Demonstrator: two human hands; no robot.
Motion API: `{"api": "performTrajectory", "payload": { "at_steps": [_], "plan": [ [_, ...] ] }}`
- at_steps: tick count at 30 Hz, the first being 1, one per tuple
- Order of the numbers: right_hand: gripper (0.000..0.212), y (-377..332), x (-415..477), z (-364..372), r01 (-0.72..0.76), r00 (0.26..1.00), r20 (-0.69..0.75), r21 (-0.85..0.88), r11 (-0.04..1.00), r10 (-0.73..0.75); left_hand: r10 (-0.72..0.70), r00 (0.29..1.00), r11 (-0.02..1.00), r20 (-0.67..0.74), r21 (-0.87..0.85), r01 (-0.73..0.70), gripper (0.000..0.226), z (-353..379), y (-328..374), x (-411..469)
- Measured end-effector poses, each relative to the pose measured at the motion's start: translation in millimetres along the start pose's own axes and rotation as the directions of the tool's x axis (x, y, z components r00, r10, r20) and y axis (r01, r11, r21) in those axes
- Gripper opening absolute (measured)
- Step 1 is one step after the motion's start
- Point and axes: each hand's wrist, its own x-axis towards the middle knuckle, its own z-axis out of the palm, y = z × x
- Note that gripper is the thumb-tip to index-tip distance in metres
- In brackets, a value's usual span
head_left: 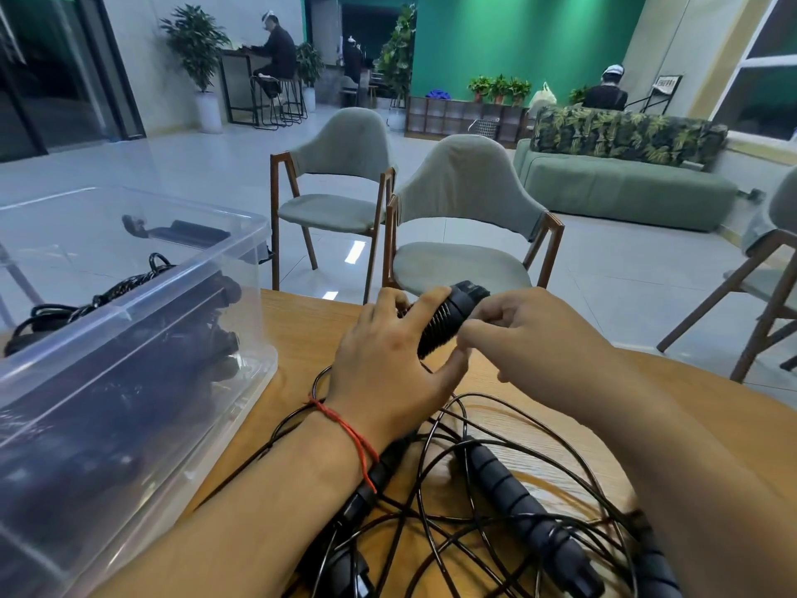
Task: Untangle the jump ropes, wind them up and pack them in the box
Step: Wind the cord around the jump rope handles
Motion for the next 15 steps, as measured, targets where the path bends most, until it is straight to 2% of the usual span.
{"api": "performTrajectory", "payload": {
  "at_steps": [5, 8, 11, 15],
  "plan": [
    [0.022, -2, -2, -7, 0.038, 0.999, -0.020, -0.159, 0.987, -0.042, 0.023, 0.999, 0.995, -0.037, 0.102, -0.019, 0.059, 0, 0, 2],
    [0.028, 2, -4, -14, 0.069, 0.995, -0.052, -0.238, 0.969, -0.083, 0.063, 0.998, 0.994, -0.010, 0.095, -0.062, 0.059, -1, -1, -2],
    [0.032, 7, -2, -24, 0.089, 0.990, -0.090, -0.179, 0.980, -0.106, 0.135, 0.991, 0.989, 0.009, 0.051, -0.136, 0.059, -3, 2, -4],
    [0.031, 14, 3, -31, 0.131, 0.980, -0.152, -0.005, 0.991, -0.130, 0.275, 0.961, 0.961, 0.002, -0.039, -0.275, 0.049, -9, 8, -8]
  ]
}}
